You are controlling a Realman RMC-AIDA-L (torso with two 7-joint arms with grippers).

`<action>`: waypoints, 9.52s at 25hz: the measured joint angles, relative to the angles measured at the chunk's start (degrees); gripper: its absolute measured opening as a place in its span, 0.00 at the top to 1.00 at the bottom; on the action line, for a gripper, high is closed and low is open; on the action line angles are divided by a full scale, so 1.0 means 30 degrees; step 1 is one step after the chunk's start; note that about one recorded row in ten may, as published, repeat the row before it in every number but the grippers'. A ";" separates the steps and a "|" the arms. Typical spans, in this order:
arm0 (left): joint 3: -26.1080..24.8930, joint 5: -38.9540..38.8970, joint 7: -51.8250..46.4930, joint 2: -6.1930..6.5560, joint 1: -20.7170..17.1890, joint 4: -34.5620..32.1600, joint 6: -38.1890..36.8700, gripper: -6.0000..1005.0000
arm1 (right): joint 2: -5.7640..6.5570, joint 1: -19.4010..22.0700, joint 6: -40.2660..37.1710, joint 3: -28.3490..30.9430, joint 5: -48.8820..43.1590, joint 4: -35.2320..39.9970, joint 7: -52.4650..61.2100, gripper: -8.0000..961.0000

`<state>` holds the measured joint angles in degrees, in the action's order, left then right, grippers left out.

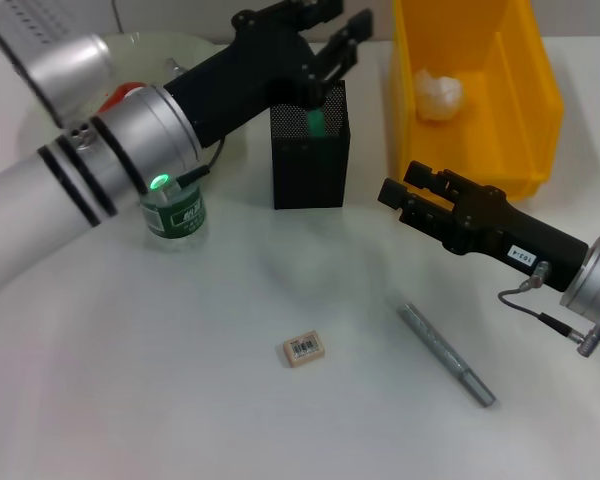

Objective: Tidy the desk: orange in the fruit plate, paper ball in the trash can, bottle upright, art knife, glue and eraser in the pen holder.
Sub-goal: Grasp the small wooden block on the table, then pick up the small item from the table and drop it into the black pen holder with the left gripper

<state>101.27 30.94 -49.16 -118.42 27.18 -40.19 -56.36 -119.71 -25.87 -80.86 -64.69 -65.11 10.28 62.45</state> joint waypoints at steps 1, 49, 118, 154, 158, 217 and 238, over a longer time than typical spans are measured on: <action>-0.0079 0.0803 -0.0946 0.0063 -0.0469 -0.0841 -0.0367 0.61 | 0.0001 0.0009 -0.0037 0.0000 -0.0003 -0.0001 0.0000 0.31; -0.0714 3.4411 -2.8477 -0.0217 0.1174 -1.5714 -1.0384 0.43 | 0.0029 0.0070 -0.0323 0.0155 0.0112 0.0006 -0.0795 0.31; 0.2532 3.5652 -2.9871 -0.0252 0.2300 -1.2037 -0.6577 0.26 | 0.1278 0.2300 -0.4740 0.1994 -0.7635 0.3898 -0.1489 0.30; 0.2307 3.5832 -2.9916 -0.0252 0.2368 -1.2020 -0.6529 0.43 | 0.1010 0.2136 -0.4570 0.2157 -0.7551 0.4126 -0.1424 0.31; 0.2363 3.5833 -2.9893 -0.0253 0.2368 -1.2020 -0.6528 0.51 | 0.0996 0.2114 -0.4568 0.2200 -0.7545 0.4158 -0.1405 0.31; 0.3161 3.5829 -2.9758 -0.0252 0.2309 -1.1530 -0.5981 0.54 | 0.0982 0.2035 -0.4747 0.2197 -0.7505 0.4364 -0.1097 0.31; 0.3322 3.6266 -2.9728 -0.0254 0.2422 -1.1397 -0.5548 0.69 | 0.0967 0.1825 -0.4746 0.2224 -0.7507 0.4364 -0.0953 0.31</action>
<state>111.23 139.73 -138.34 -119.18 34.44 -74.38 -73.00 -116.81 -20.40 -95.10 -58.02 -87.63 23.37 59.59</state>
